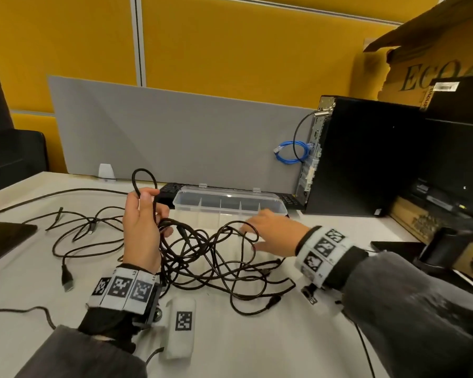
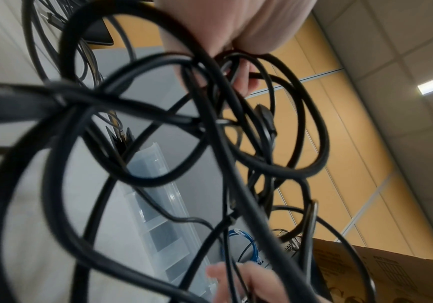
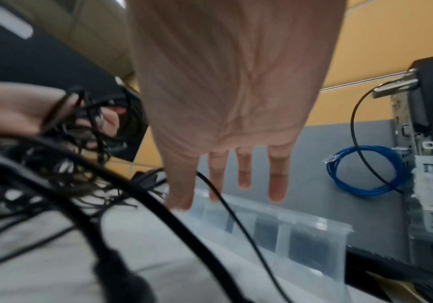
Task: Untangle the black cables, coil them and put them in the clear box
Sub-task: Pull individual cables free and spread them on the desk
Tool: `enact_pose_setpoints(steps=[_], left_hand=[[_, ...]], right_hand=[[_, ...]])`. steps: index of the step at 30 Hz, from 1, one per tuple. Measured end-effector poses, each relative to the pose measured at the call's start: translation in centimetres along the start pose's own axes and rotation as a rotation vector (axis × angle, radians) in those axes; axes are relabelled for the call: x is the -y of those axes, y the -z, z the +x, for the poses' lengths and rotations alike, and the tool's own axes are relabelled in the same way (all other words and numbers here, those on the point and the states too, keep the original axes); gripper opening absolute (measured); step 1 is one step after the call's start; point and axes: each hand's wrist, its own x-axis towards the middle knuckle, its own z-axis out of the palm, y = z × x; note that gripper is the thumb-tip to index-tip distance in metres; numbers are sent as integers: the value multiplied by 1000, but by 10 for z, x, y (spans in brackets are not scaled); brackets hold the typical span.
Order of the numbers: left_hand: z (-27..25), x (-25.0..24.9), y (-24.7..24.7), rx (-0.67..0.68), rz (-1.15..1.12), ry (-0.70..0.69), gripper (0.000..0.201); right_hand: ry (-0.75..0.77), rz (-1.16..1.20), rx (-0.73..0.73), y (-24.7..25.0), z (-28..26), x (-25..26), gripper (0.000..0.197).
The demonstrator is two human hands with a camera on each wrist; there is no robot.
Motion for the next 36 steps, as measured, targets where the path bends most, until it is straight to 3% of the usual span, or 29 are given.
enact_pose_setpoints(steps=[1,3,6,9,10,12,14,16,19,25,28,30,33,36], left_hand=[[0,1,1,-1,-2,4,24],[2,2,3,-16,4,16,25],[4,4,6,-58,33,19,26],[5,4,6,-88,49,12,27],[5,4,6,-92,50,11,27],[4,4,6,-96,51,9,27],[3,4,6,-95,47,8,26],[3,4,6,-103,42,17,25],[5,5,8,-122,38,27,25],[7,8,6,-130,51,23,24],[6,8,8,-139,51,23,25],[6,8,10,-148,54,28,25],[7,9,11,-158,50,34,25],[10,12,12,-160,46,26,26]], right_hand=[[11,40,49,0,4,1,20],[-45,241,63,5,2,-10,17],[-247,584,-162,20,-19,-46,17],[-430,559,-352,21,-41,-90,26],[-434,506,-304,19,-47,-95,24],[-366,349,-43,8,-52,-98,15],[-311,212,241,-14,-51,-87,32],[-326,130,373,-34,-47,-74,40],[-256,172,351,-42,-45,-67,13],[-268,907,349,-31,-54,-68,32],[-222,719,426,-38,-57,-60,31],[-261,775,330,-30,-57,-63,27],[-483,1215,-112,-1,-60,-79,15],[-472,1548,-502,32,-68,-92,13]])
